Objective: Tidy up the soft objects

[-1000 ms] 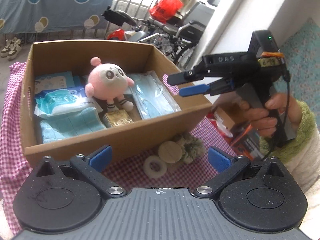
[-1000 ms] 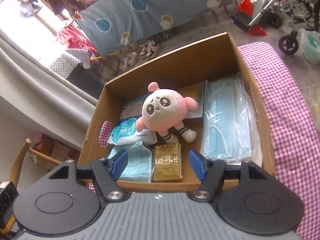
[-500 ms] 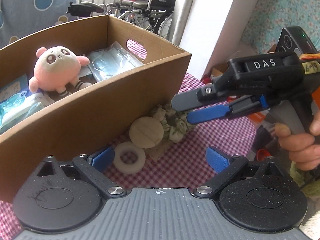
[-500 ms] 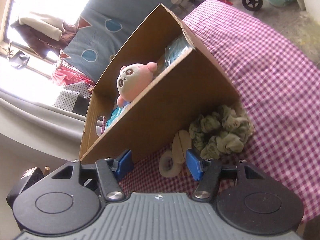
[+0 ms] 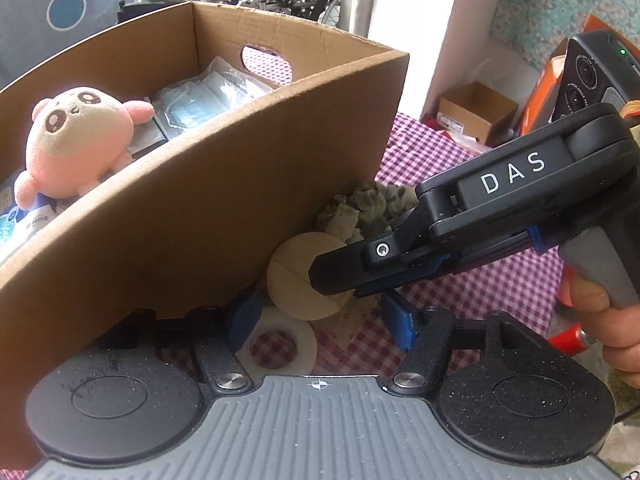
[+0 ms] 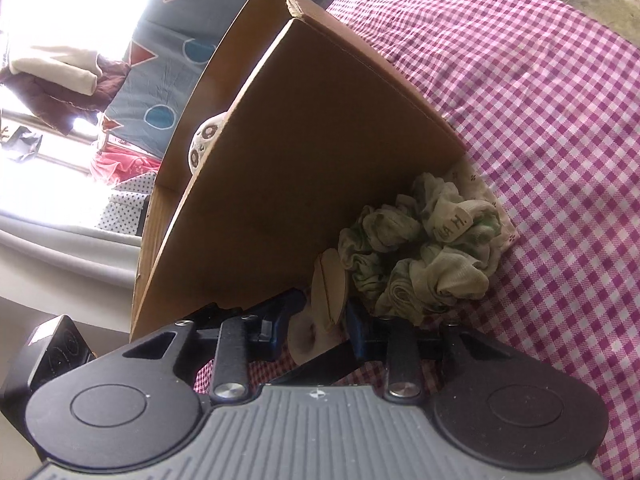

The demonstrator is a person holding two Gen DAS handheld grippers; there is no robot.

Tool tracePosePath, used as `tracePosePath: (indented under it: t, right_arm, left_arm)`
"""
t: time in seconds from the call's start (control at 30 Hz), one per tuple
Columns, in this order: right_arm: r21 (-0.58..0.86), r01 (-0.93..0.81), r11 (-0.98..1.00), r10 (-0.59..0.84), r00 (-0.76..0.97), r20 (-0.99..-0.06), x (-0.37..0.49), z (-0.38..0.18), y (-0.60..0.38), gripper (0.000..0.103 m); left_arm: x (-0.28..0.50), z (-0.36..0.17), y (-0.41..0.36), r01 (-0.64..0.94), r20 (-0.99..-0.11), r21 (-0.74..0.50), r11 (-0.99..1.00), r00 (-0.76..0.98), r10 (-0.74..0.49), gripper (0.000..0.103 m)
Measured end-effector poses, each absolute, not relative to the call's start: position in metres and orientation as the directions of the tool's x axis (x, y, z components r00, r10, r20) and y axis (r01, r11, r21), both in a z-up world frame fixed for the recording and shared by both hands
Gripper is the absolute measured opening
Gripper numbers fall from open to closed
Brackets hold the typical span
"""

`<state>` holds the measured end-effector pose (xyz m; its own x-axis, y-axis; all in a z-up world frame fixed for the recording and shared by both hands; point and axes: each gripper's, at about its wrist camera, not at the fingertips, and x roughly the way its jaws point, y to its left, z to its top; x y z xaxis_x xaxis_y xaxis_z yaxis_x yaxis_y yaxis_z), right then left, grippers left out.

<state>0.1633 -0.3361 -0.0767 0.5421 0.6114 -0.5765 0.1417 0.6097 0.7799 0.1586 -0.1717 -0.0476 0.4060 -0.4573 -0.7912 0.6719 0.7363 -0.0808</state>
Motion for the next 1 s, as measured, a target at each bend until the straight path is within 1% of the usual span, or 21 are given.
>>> tracePosePath:
  t: [0.03,0.07,0.1,0.2,0.33,0.37,0.5,0.57,0.77,1.0]
  right_arm:
    - [0.783,0.138,0.606,0.614,0.545,-0.571,0.164,-0.077,-0.336,0.026]
    - [0.786,0.132,0.604,0.616,0.548,-0.566,0.164,-0.076,-0.336,0.025]
    - [0.785,0.125,0.606,0.617,0.550,-0.563,0.167,-0.075,-0.337,0.025]
    - [0.773,0.122,0.622,0.602,0.557,-0.572,0.169,-0.074,-0.334,0.024]
    - [0.779,0.134,0.613,0.604,0.556,-0.571,0.177,-0.079,-0.326,0.022]
    - [0.783,0.136,0.607,0.606,0.557,-0.567,0.178,-0.079,-0.326,0.021]
    - [0.792,0.140,0.595,0.605,0.570,-0.556,0.179,-0.078,-0.325,0.018]
    - [0.795,0.131,0.593,0.608,0.575,-0.548,0.176,-0.077,-0.329,0.017]
    - [0.797,0.092,0.597,0.611,0.591,-0.527,0.155,-0.064,-0.335,0.015]
    - [0.792,0.001,0.610,0.612,0.635,-0.472,0.125,-0.022,-0.327,0.015]
  left_arm:
    - [0.161,-0.049,-0.173,0.673,-0.795,-0.082,0.735,0.400,-0.456,0.062]
    - [0.162,-0.050,-0.173,0.675,-0.794,-0.081,0.734,0.401,-0.457,0.059]
    - [0.162,-0.050,-0.173,0.676,-0.791,-0.078,0.733,0.405,-0.458,0.055]
    - [0.165,-0.051,-0.173,0.677,-0.789,-0.096,0.730,0.395,-0.470,0.049]
    - [0.167,-0.054,-0.172,0.670,-0.790,-0.116,0.733,0.386,-0.477,0.043]
    - [0.167,-0.054,-0.173,0.670,-0.790,-0.113,0.734,0.387,-0.475,0.040]
    - [0.166,-0.053,-0.171,0.666,-0.785,-0.101,0.739,0.403,-0.470,0.024]
    - [0.164,-0.051,-0.169,0.664,-0.781,-0.105,0.741,0.406,-0.474,0.021]
    - [0.149,-0.039,-0.167,0.679,-0.758,-0.054,0.732,0.449,-0.473,0.018]
    - [0.117,-0.005,-0.159,0.689,-0.703,0.005,0.725,0.518,-0.487,0.017]
